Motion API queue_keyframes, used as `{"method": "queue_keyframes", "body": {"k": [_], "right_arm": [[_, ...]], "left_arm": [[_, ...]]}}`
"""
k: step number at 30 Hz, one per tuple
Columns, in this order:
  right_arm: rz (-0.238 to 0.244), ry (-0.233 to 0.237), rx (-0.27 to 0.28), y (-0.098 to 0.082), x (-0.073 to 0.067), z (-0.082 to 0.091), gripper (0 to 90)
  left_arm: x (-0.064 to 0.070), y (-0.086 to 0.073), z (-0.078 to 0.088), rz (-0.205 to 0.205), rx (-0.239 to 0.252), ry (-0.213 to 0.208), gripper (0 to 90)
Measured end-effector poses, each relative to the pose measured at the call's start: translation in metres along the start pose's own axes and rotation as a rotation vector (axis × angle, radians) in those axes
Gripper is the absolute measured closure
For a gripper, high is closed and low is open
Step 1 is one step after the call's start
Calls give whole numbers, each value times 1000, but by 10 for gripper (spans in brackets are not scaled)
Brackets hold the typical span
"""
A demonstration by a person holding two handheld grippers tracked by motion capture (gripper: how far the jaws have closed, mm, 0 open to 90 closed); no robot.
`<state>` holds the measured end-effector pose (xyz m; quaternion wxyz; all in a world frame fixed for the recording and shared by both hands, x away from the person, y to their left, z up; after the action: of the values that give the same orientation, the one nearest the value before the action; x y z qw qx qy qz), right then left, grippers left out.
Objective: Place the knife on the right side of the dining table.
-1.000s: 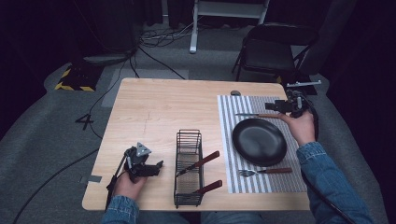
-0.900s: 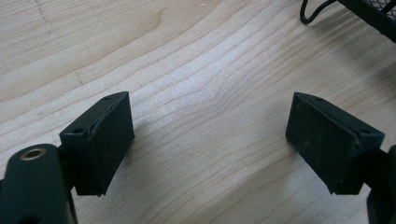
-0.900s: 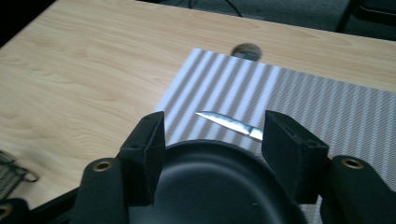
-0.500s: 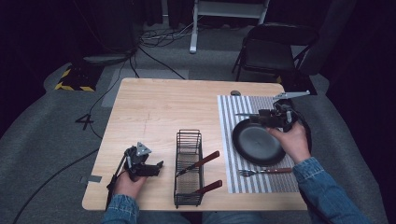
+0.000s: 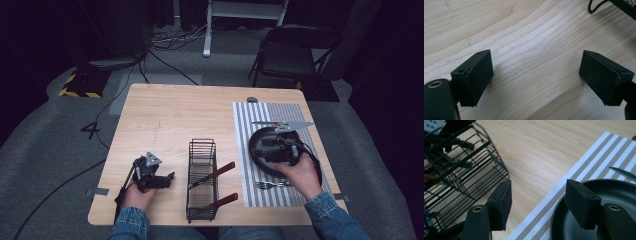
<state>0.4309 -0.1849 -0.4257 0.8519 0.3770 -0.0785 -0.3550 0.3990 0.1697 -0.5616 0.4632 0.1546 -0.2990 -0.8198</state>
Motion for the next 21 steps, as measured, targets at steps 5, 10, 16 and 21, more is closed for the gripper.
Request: {"method": "queue_keyframes", "body": {"k": [5,10,16,21], "right_arm": [[36,21,-7,-9,-17,-15,383],[59,47,-32,-25,-33,-35,381],[94,93,-54,-53,-59,-60,380],[143,119,-57,-76,-81,-80,380]], "left_arm": [[0,-1,0,8,1,3,122],[1,-1,1,11,-4,9,111],[1,-1,1,12,-3,10,111],[1,-1,1,13,-5,8,111]]}}
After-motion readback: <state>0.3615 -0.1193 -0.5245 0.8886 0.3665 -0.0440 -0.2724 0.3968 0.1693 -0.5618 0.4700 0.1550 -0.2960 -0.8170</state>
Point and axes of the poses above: each handheld gripper's, and its own axes: z roughly backward along the jaws, y roughly out of its top, x roughly to its right, the point moved 7 cm from there along -z, roughly forward along the jaws, and after that the axes turned 4 degrees about -x, right-handed, at the moved point
